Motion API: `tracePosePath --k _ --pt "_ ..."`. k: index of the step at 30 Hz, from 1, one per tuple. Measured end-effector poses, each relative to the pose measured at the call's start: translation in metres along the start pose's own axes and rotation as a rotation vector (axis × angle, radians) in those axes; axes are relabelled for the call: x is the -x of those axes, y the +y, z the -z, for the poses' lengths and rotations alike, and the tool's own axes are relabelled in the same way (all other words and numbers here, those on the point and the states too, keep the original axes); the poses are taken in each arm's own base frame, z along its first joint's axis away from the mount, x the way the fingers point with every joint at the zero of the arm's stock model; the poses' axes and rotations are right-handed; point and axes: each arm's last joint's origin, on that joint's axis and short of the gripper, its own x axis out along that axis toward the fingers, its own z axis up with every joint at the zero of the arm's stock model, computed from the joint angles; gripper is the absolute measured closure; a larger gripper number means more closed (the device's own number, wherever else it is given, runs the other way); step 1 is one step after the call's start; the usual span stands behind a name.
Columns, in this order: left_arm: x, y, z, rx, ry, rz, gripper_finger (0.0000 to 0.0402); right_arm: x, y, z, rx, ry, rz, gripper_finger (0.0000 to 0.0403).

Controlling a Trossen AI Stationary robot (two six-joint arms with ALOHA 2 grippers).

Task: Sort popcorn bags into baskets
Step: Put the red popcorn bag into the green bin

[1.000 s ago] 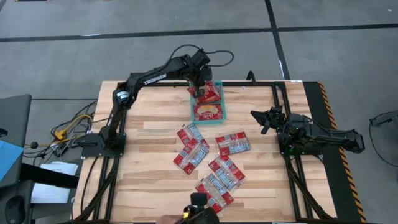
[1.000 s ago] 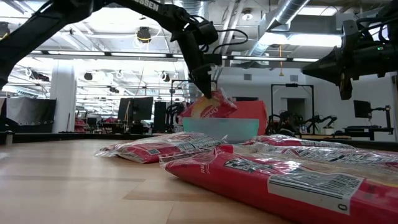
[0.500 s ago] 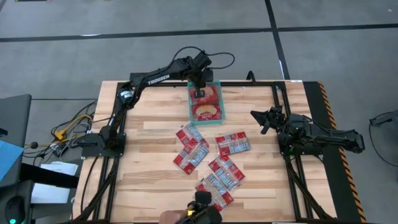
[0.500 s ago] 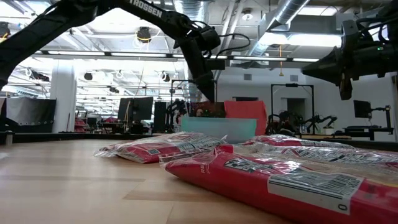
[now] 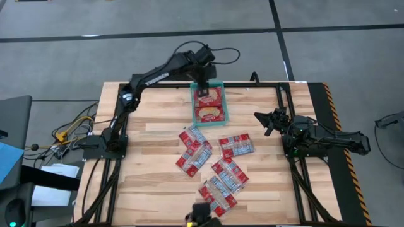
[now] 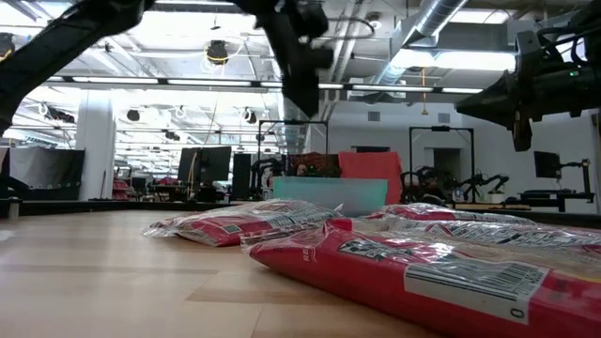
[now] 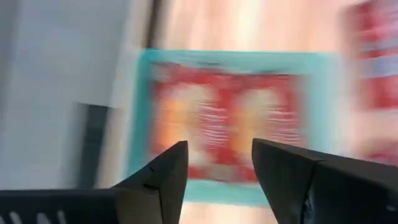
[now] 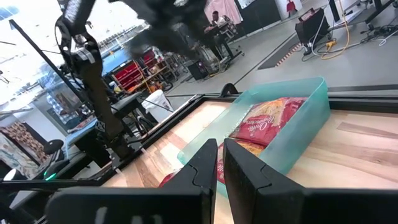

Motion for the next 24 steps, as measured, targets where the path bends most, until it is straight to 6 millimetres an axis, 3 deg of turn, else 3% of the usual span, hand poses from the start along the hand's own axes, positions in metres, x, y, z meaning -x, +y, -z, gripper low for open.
tracePosePath --k 4,9,15,19,24 --pt "0.035 -0.020 0.022 0.185 0.042 0.278 0.0232 -0.001 0.000 0.001 0.004 0.006 0.006 0.0349" --pt "0.051 -0.058 0.062 0.163 0.213 0.177 0.0232 -0.002 -0.001 0.003 0.014 0.032 0.021 0.0349" --pt "0.039 -0.110 0.112 0.180 0.078 0.142 0.0232 -0.005 -0.002 0.007 0.029 0.068 0.042 0.0349" --pt "0.026 -0.149 0.137 0.014 -0.056 0.128 0.0232 -0.006 -0.002 0.008 0.033 0.079 0.047 0.0349" --pt "0.008 -0.192 0.157 -0.225 -0.104 0.163 0.0232 -0.006 -0.002 0.008 0.013 0.076 0.046 0.0349"
